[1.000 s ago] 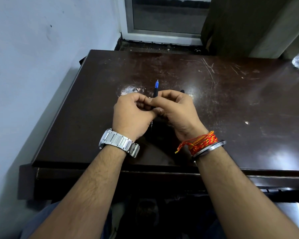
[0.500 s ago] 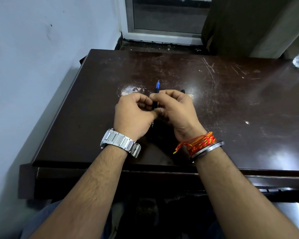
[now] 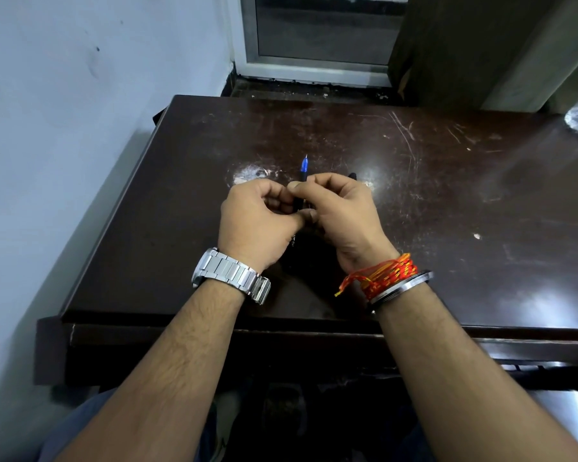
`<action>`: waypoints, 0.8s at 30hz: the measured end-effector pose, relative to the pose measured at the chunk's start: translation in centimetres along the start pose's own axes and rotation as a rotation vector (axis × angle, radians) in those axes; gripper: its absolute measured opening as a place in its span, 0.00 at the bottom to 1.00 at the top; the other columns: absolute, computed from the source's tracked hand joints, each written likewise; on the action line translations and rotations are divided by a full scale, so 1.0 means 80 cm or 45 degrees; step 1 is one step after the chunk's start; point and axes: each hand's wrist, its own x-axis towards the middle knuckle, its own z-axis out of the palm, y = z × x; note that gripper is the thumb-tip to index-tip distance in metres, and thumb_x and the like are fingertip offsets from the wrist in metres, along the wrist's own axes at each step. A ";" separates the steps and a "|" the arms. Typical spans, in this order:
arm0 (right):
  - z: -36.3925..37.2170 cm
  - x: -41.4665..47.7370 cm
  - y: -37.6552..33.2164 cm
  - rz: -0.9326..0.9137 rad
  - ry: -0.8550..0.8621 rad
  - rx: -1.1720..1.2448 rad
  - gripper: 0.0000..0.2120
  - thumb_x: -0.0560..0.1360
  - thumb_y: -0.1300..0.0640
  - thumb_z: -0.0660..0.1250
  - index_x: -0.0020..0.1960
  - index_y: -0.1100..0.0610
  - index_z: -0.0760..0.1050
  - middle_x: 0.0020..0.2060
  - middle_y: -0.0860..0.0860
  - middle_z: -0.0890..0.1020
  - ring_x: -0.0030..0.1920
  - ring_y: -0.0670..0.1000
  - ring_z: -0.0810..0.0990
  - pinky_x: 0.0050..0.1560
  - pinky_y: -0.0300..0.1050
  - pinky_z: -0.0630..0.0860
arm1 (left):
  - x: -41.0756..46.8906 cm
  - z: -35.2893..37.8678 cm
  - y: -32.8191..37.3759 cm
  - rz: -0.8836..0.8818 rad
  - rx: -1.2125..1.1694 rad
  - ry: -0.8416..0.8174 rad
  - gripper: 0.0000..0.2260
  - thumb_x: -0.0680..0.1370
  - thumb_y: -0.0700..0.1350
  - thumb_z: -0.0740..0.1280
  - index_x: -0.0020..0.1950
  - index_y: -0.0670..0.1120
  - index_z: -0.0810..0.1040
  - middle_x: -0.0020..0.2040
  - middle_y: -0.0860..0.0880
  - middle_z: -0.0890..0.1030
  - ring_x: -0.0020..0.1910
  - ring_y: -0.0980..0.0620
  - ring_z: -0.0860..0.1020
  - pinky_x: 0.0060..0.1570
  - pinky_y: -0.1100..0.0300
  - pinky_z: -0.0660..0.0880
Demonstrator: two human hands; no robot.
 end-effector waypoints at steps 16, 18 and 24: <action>0.000 0.000 -0.003 0.006 -0.032 0.016 0.06 0.73 0.62 0.74 0.38 0.54 0.83 0.27 0.46 0.82 0.25 0.39 0.77 0.24 0.30 0.70 | 0.003 0.000 -0.003 -0.044 -0.069 -0.003 0.12 0.61 0.47 0.82 0.36 0.50 0.80 0.33 0.52 0.83 0.29 0.56 0.79 0.32 0.61 0.76; -0.001 -0.001 -0.003 0.000 -0.050 0.026 0.08 0.74 0.63 0.74 0.36 0.55 0.82 0.26 0.45 0.81 0.24 0.39 0.77 0.24 0.31 0.70 | 0.003 -0.001 -0.003 -0.083 -0.105 -0.044 0.12 0.61 0.49 0.81 0.36 0.50 0.80 0.32 0.51 0.82 0.29 0.52 0.79 0.34 0.52 0.81; 0.000 -0.005 -0.001 0.022 -0.060 0.108 0.09 0.71 0.65 0.76 0.33 0.57 0.82 0.28 0.52 0.83 0.27 0.48 0.82 0.25 0.37 0.75 | 0.001 -0.001 -0.003 -0.075 -0.075 -0.093 0.09 0.61 0.48 0.79 0.38 0.49 0.83 0.30 0.51 0.84 0.27 0.55 0.82 0.32 0.58 0.79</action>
